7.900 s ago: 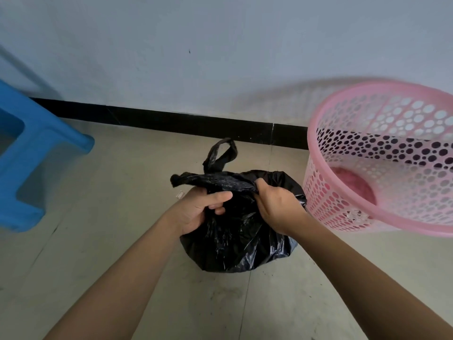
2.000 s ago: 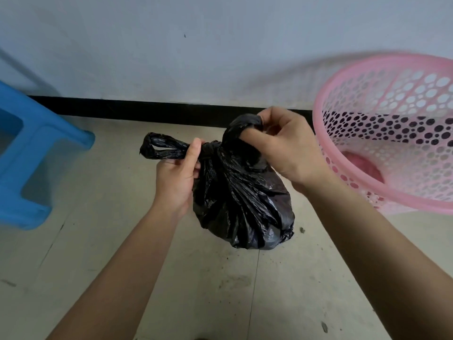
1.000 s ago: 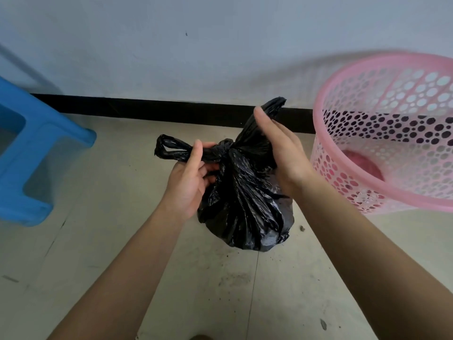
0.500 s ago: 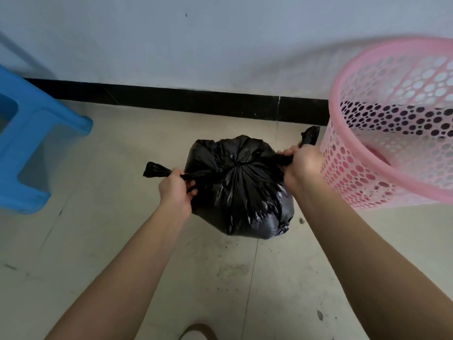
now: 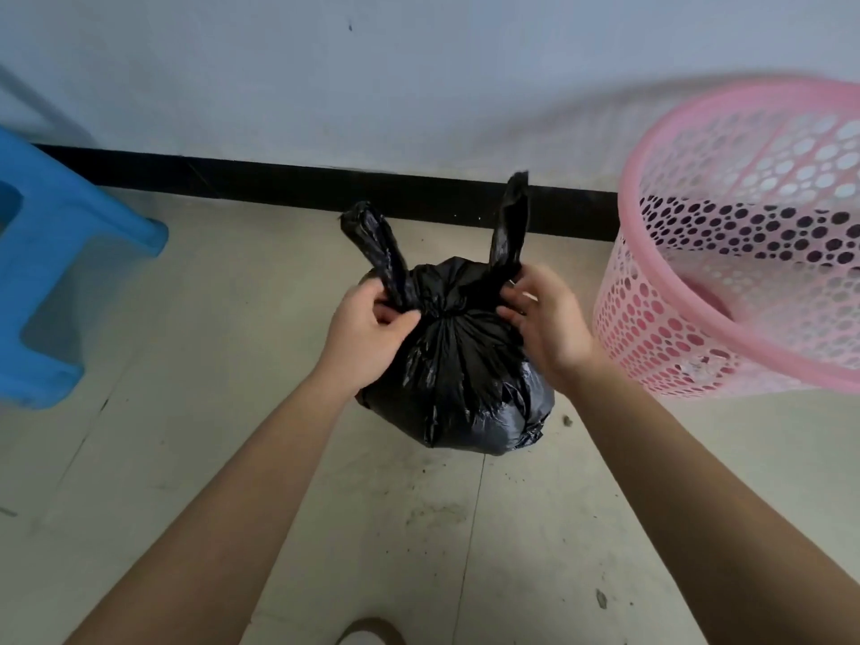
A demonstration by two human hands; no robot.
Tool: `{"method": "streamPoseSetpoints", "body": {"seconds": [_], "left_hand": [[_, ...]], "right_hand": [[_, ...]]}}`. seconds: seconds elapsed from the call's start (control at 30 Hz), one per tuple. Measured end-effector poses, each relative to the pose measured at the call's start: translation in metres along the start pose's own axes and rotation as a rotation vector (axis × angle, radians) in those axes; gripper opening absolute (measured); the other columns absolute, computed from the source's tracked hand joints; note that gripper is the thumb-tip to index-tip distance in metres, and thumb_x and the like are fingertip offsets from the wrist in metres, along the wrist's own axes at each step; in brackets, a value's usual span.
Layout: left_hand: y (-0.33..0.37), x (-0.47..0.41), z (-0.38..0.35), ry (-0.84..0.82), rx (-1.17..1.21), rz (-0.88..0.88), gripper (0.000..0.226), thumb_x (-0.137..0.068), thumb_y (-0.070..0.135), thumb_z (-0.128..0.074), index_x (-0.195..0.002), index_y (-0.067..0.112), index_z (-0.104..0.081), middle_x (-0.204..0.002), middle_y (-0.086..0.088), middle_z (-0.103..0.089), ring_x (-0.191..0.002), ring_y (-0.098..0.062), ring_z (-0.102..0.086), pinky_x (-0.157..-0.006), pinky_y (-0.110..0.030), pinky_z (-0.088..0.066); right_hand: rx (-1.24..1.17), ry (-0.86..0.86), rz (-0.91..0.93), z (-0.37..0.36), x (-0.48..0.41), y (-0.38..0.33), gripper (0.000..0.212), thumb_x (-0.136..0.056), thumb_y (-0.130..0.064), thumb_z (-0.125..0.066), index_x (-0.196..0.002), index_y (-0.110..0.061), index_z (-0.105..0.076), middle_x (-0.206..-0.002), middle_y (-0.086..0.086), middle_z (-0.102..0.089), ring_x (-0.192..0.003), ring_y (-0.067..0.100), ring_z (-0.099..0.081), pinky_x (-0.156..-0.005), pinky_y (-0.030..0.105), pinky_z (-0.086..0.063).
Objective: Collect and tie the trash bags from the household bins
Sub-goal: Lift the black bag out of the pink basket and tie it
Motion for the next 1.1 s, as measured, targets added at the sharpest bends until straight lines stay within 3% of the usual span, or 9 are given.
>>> {"method": "streamPoseSetpoints", "body": {"seconds": [0.13,0.27,0.33,0.4,0.53,0.63,0.73,0.9,1.1], "left_hand": [[-0.015,0.001,0.002,0.060,-0.107,0.074,0.024,-0.096,0.030,-0.064,-0.100,0.009,-0.073,-0.098,-0.010,-0.072,-0.088,-0.023,-0.069,-0.087,-0.044,-0.056],[0.025,0.012,0.011,0.306,-0.189,-0.294,0.029,-0.100,0.028,-0.058,-0.089,0.005,-0.071,-0.098,-0.001,-0.060,-0.075,-0.001,-0.058,-0.073,-0.010,-0.043],[0.042,0.014,0.006,0.252,0.043,-0.374,0.029,-0.103,0.023,-0.054,-0.086,0.005,-0.068,-0.088,-0.004,-0.065,-0.074,-0.002,-0.061,-0.072,-0.013,-0.047],[0.054,0.012,-0.003,0.123,0.488,-0.234,0.029,-0.106,0.021,-0.046,-0.095,0.009,-0.070,-0.096,-0.013,-0.074,-0.092,-0.017,-0.071,-0.088,-0.030,-0.056],[0.057,0.000,-0.015,-0.006,0.896,-0.002,0.027,-0.108,0.022,-0.036,-0.096,0.010,-0.057,-0.079,-0.008,-0.072,-0.088,-0.025,-0.072,-0.088,-0.038,-0.057],[0.029,-0.002,-0.028,-0.048,0.754,0.183,0.023,-0.108,0.026,-0.039,-0.092,0.016,-0.052,-0.057,0.003,-0.048,-0.056,-0.015,-0.055,-0.065,-0.030,-0.049],[0.000,0.001,-0.030,-0.125,0.757,0.330,0.021,-0.106,0.020,-0.040,-0.090,0.015,-0.052,-0.058,0.003,-0.039,-0.052,-0.014,-0.044,-0.064,-0.029,-0.039],[-0.004,-0.002,-0.021,-0.365,0.694,0.217,0.017,-0.082,0.004,-0.051,-0.092,0.014,-0.041,-0.071,0.002,-0.046,-0.066,-0.014,-0.049,-0.073,-0.033,-0.045],[-0.001,-0.003,-0.024,-0.300,0.516,0.225,0.020,-0.091,0.038,-0.070,-0.097,0.020,-0.062,-0.062,0.013,-0.053,-0.059,-0.010,-0.042,-0.068,-0.027,-0.044]], "right_hand": [[0.267,0.029,-0.027,0.008,-0.003,0.013,0.030,-0.083,-0.039,-0.068,-0.098,-0.014,-0.073,-0.094,0.000,-0.076,-0.091,0.019,-0.073,-0.088,0.040,-0.058],[0.442,0.156,0.219,-0.001,0.004,0.004,0.025,-0.095,-0.047,-0.059,-0.101,-0.025,-0.069,-0.097,-0.005,-0.075,-0.094,0.014,-0.071,-0.090,0.044,-0.057],[0.270,0.182,0.367,-0.011,0.009,-0.007,0.026,-0.100,-0.040,-0.053,-0.112,-0.021,-0.066,-0.107,-0.004,-0.073,-0.104,0.012,-0.068,-0.097,0.041,-0.054],[0.058,0.183,0.405,-0.018,0.012,-0.018,0.031,-0.103,-0.036,-0.047,-0.121,-0.014,-0.059,-0.113,0.004,-0.071,-0.109,0.017,-0.066,-0.100,0.039,-0.052],[-0.224,0.110,0.238,-0.025,0.012,-0.023,0.018,-0.106,-0.026,-0.041,-0.111,-0.015,-0.054,-0.075,-0.001,-0.062,-0.073,0.011,-0.062,-0.075,0.029,-0.055],[0.434,-0.001,0.346,-0.020,0.014,-0.011,0.019,-0.107,-0.030,-0.038,-0.110,-0.015,-0.049,-0.081,0.000,-0.063,-0.068,0.010,-0.061,-0.066,0.036,-0.054],[1.012,-0.209,0.497,-0.014,0.012,0.006,0.021,-0.106,-0.031,-0.037,-0.093,-0.014,-0.039,-0.066,0.004,-0.055,-0.055,0.021,-0.053,-0.055,0.042,-0.043],[1.052,-0.259,0.485,-0.005,-0.002,0.005,0.026,-0.105,-0.034,-0.038,-0.090,-0.013,-0.042,-0.072,0.009,-0.057,-0.063,0.027,-0.055,-0.061,0.046,-0.046],[1.196,-0.425,0.590,-0.017,0.002,0.010,0.020,-0.105,-0.030,-0.044,-0.089,-0.017,-0.042,-0.073,-0.008,-0.049,-0.064,0.008,-0.049,-0.063,0.026,-0.036]]}}
Point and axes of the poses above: each hand's wrist, its own x-axis away from the middle knuckle, its own z-axis out of the back of the hand, y = z × x, the point moved 3 cm from there along -x, towards the middle knuckle
